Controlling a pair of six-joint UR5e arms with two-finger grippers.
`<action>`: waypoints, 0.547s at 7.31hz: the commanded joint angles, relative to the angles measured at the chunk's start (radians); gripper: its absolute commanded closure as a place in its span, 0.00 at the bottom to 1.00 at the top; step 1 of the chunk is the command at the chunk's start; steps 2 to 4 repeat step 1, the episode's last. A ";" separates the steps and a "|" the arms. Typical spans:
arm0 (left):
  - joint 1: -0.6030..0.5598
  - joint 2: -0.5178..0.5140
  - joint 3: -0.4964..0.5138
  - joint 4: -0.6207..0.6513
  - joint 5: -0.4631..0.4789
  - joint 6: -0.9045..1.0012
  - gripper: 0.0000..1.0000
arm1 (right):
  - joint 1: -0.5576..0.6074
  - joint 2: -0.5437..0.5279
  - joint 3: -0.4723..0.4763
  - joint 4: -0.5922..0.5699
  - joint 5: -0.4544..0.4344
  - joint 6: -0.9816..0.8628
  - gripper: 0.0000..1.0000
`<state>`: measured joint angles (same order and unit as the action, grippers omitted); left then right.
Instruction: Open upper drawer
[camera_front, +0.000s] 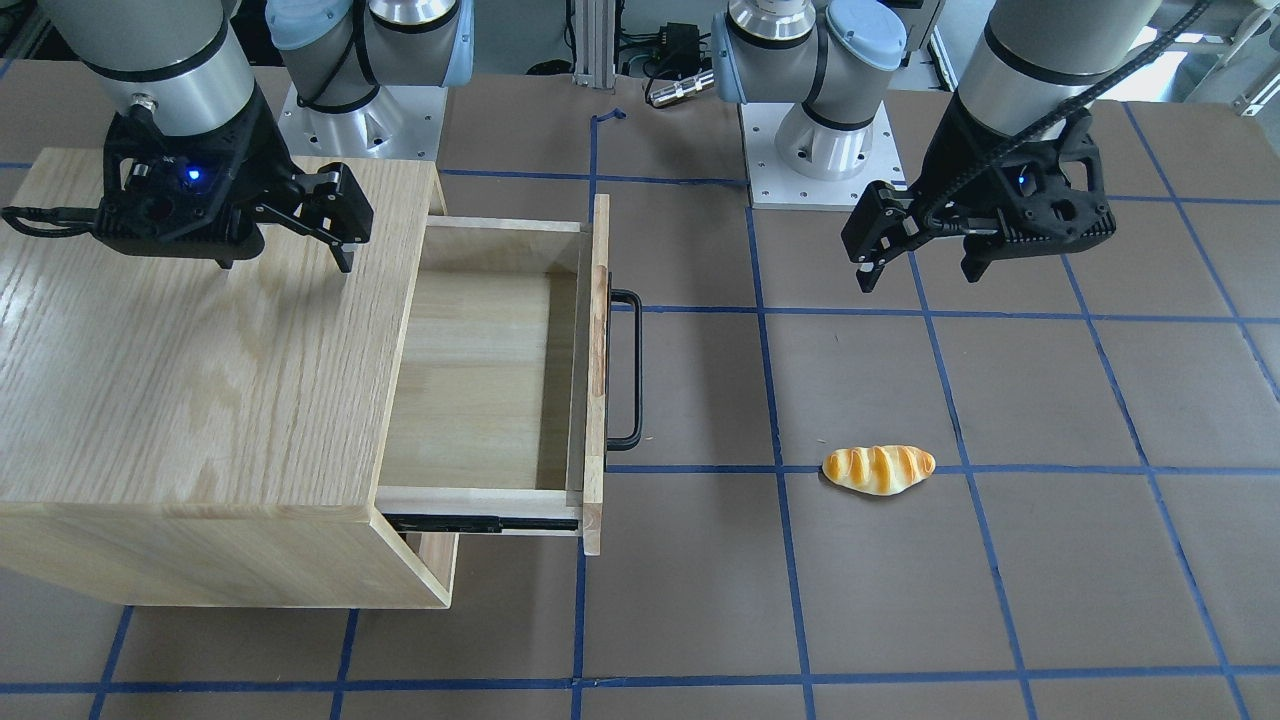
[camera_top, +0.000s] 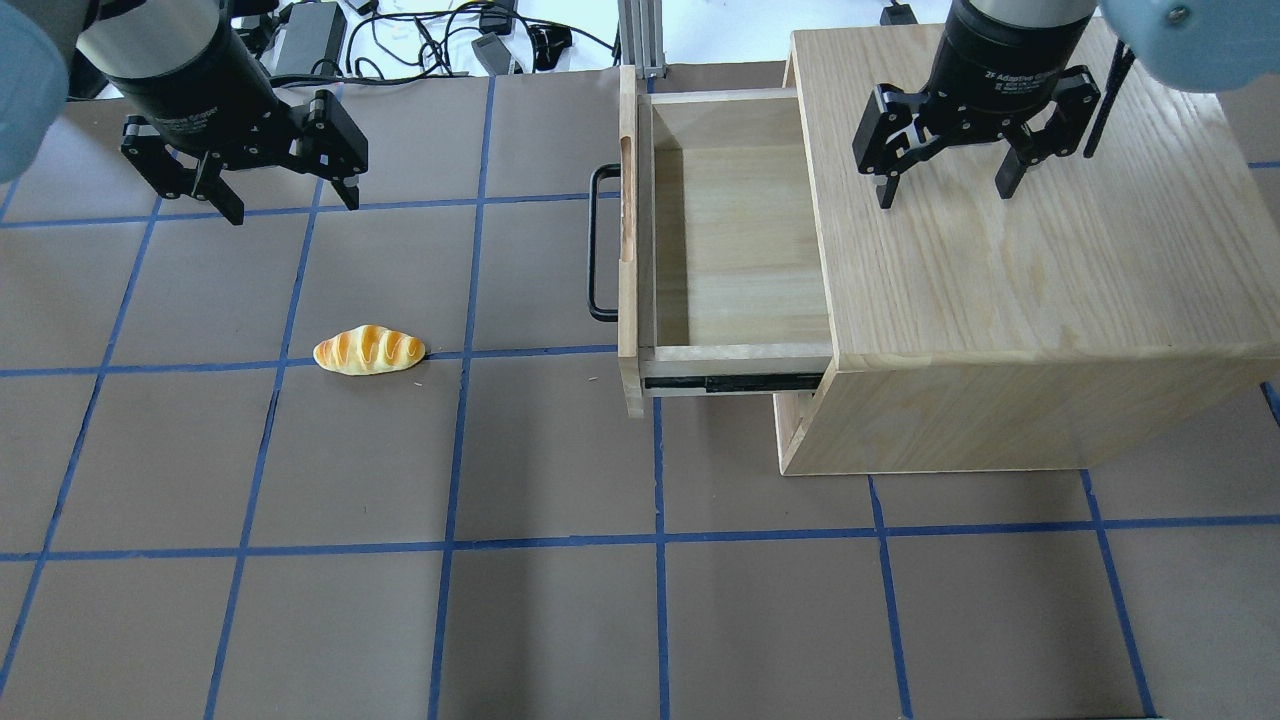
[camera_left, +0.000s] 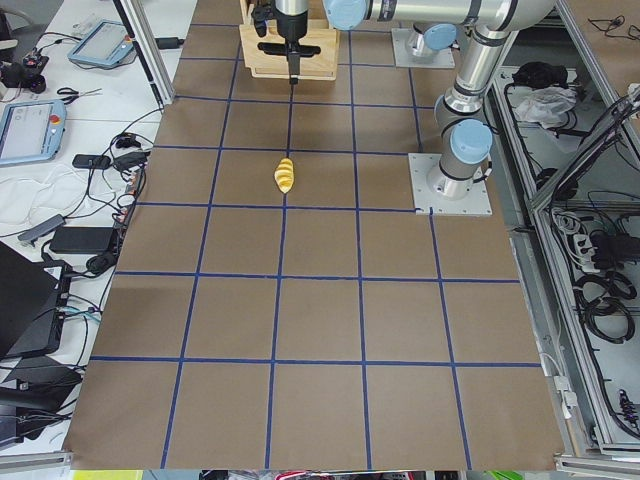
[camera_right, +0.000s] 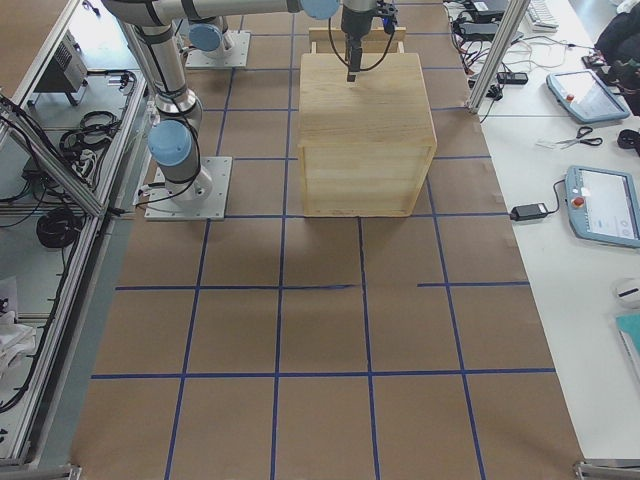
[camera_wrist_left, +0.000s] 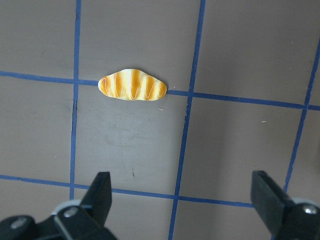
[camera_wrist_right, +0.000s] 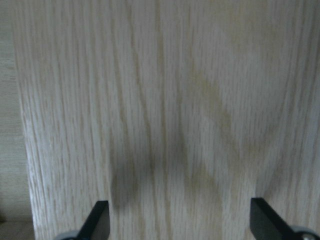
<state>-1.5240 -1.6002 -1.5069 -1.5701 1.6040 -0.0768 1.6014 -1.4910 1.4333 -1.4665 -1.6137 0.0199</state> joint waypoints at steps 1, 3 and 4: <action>-0.001 0.002 -0.013 0.004 -0.002 0.000 0.00 | 0.000 0.000 -0.001 0.000 0.000 -0.001 0.00; -0.001 0.002 -0.013 0.004 -0.002 0.000 0.00 | 0.000 0.000 -0.001 0.000 0.000 -0.001 0.00; -0.001 0.002 -0.013 0.004 -0.002 0.000 0.00 | 0.000 0.000 -0.001 0.000 0.000 -0.001 0.00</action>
